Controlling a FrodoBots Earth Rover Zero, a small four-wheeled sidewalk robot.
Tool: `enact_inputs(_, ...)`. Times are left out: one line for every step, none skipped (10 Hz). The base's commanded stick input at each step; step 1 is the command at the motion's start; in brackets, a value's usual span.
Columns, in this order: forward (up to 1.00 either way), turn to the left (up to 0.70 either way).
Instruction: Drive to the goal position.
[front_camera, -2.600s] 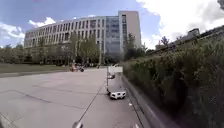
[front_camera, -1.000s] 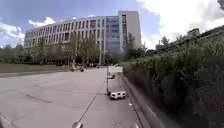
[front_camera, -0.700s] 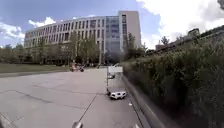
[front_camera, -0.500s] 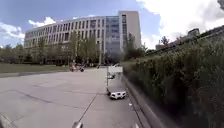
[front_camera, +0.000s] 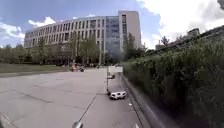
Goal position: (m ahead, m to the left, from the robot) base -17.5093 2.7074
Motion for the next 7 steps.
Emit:
enact_inputs(0.05,0.01)
enact_inputs(0.05,0.01)
enact_inputs(0.05,0.01)
enact_inputs(0.05,0.01)
enact_inputs(0.05,0.01)
enact_inputs(0.05,0.01)
enact_inputs(0.05,0.01)
